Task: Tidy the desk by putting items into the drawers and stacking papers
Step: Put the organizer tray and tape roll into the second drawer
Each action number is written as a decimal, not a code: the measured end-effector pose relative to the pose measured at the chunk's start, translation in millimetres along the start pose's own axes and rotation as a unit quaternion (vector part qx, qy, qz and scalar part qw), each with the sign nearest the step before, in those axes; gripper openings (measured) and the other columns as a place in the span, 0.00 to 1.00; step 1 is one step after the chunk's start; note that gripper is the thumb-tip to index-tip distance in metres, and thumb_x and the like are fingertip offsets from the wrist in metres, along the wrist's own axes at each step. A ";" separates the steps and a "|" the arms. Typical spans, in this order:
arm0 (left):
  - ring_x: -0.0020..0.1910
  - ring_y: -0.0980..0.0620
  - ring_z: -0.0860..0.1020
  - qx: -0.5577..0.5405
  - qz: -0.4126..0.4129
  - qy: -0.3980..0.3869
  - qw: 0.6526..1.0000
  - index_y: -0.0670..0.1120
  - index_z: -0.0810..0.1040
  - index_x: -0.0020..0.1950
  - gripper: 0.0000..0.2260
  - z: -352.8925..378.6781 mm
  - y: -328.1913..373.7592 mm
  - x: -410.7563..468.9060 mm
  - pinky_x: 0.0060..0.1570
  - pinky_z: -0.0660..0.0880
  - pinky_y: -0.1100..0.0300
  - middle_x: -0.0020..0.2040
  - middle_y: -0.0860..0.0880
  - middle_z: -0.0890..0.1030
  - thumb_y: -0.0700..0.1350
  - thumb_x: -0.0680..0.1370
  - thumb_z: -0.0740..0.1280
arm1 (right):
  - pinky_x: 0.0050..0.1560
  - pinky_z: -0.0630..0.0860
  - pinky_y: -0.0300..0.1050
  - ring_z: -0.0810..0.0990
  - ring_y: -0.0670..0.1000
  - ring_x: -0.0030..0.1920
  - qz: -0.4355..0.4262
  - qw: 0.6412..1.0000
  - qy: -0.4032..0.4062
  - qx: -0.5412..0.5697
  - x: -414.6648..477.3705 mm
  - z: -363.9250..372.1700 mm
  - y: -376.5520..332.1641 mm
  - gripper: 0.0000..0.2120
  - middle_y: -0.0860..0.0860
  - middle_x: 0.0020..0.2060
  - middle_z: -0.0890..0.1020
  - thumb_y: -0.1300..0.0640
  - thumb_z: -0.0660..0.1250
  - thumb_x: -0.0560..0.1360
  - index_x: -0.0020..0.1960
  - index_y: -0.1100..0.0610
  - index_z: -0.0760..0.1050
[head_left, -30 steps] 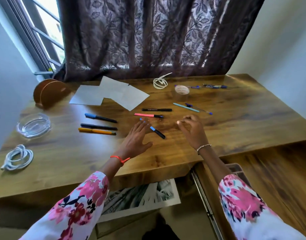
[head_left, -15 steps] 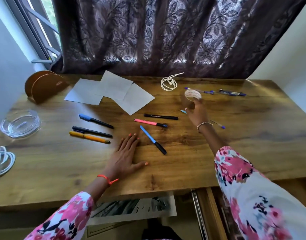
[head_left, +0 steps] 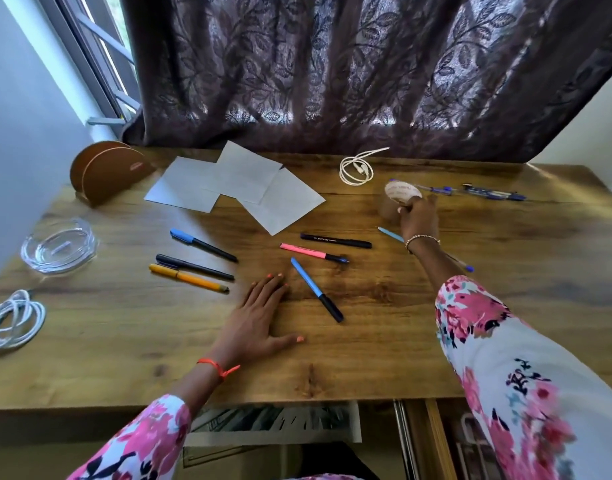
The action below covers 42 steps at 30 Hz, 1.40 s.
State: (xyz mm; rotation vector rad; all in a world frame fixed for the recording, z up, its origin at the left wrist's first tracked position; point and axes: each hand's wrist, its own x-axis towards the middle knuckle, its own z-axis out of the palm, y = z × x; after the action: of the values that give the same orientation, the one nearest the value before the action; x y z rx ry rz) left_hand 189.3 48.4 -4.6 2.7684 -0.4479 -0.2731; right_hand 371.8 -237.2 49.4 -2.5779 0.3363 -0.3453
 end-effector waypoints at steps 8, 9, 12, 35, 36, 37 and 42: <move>0.74 0.47 0.53 -0.036 0.022 0.062 0.997 0.45 0.60 0.73 0.55 -5.2 8.7 -5.6 0.71 0.43 0.56 0.75 0.46 0.57 0.81 0.59 0.42 | 0.57 0.70 0.46 0.76 0.60 0.55 -0.037 0.995 0.079 0.056 -37.0 -42.4 20.5 0.11 0.64 0.55 0.76 0.61 0.65 0.73 0.53 0.65 0.77; 0.74 0.47 0.55 -0.034 0.025 0.061 0.997 0.45 0.61 0.73 0.54 -6.3 10.1 -7.2 0.71 0.46 0.55 0.74 0.46 0.59 0.81 0.59 0.42 | 0.57 0.71 0.47 0.76 0.61 0.55 -0.034 0.994 0.084 0.065 -46.7 -49.5 27.8 0.10 0.64 0.53 0.78 0.62 0.66 0.73 0.52 0.65 0.77; 0.70 0.47 0.61 -0.028 0.021 0.078 0.996 0.46 0.65 0.69 0.48 -4.9 10.8 -11.4 0.68 0.62 0.51 0.70 0.46 0.63 0.79 0.62 0.48 | 0.53 0.70 0.43 0.77 0.61 0.52 -0.019 0.992 0.106 0.066 -84.1 -75.4 45.4 0.09 0.65 0.50 0.79 0.64 0.66 0.72 0.50 0.67 0.77; 0.75 0.50 0.45 -0.065 0.425 -0.044 0.902 0.43 0.50 0.75 0.39 127.2 287.6 -107.3 0.74 0.41 0.55 0.76 0.43 0.52 0.65 0.73 0.57 | 0.45 0.64 0.29 0.73 0.52 0.51 0.198 0.969 0.143 0.036 -436.8 -218.5 219.8 0.08 0.56 0.47 0.75 0.64 0.75 0.63 0.41 0.65 0.82; 0.75 0.49 0.46 -0.046 0.431 -0.045 0.900 0.43 0.50 0.75 0.40 133.8 290.2 -107.8 0.74 0.42 0.53 0.76 0.43 0.53 0.66 0.74 0.56 | 0.44 0.65 0.27 0.72 0.51 0.50 0.209 0.968 0.127 0.050 -448.9 -216.3 225.0 0.06 0.55 0.47 0.73 0.65 0.75 0.63 0.40 0.65 0.82; 0.76 0.49 0.46 -0.029 0.433 -0.050 0.899 0.43 0.49 0.76 0.40 139.7 291.6 -107.7 0.74 0.42 0.53 0.76 0.43 0.52 0.67 0.73 0.55 | 0.43 0.65 0.23 0.71 0.49 0.50 0.218 0.968 0.108 0.062 -459.7 -213.6 229.5 0.06 0.55 0.49 0.71 0.65 0.75 0.64 0.40 0.65 0.82; 0.75 0.51 0.39 0.010 0.429 -0.090 0.899 0.44 0.45 0.76 0.41 155.2 293.8 -113.0 0.72 0.36 0.55 0.77 0.44 0.47 0.68 0.73 0.51 | 0.51 0.77 0.42 0.73 0.49 0.50 0.209 0.976 -0.033 0.054 -493.5 -192.1 252.0 0.06 0.53 0.52 0.68 0.65 0.75 0.64 0.41 0.64 0.82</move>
State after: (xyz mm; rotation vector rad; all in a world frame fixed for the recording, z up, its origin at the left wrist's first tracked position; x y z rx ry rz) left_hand -33.0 -221.7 -32.9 2.2763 -1.6331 -0.2913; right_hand -192.1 -387.5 -8.8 -2.3295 0.7941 -0.1190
